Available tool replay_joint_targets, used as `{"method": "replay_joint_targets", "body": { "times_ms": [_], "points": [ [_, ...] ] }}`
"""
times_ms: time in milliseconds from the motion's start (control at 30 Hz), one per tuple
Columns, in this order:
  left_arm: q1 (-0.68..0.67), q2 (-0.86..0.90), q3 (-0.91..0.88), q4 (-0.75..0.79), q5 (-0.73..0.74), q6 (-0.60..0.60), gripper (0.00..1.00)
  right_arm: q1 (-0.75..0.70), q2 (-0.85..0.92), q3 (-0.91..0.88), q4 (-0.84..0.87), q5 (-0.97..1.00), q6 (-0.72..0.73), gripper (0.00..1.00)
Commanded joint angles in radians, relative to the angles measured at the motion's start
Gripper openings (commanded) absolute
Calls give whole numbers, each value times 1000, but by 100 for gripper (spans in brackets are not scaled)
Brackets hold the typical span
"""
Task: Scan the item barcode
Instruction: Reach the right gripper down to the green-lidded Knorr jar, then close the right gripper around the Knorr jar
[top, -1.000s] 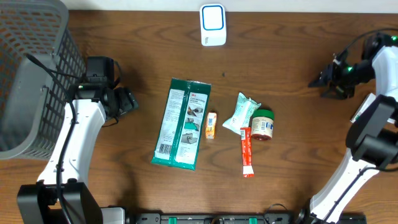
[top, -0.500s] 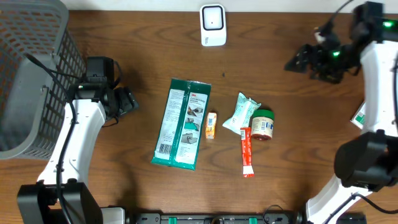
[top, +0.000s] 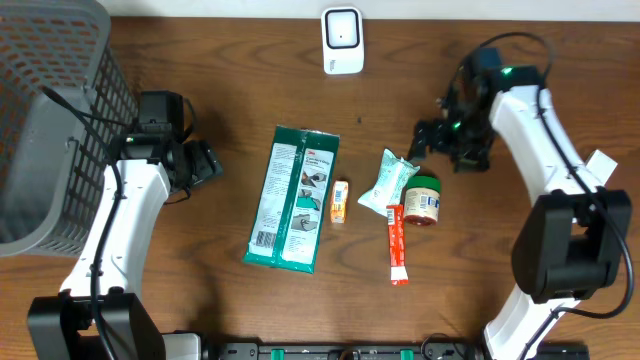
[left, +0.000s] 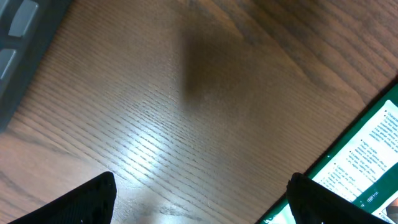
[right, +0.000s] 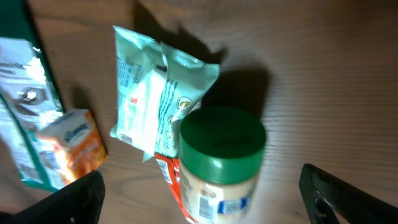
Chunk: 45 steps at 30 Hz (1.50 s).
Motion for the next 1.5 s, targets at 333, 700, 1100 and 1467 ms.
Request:
{"method": "replay_joint_targets", "body": {
  "times_ms": [333,700,1100,1467],
  "points": [
    [3,-3,5,0,-16,5,89,106,8,-187,153,226,206,86],
    [3,-3,5,0,-16,5,89,114,8,-250,238,228,210,83],
    [3,-3,5,0,-16,5,89,113,8,-312,314,213,209,70],
    [3,-3,5,0,-16,5,89,101,-33,-232,251,199,151,60]
  ]
}}
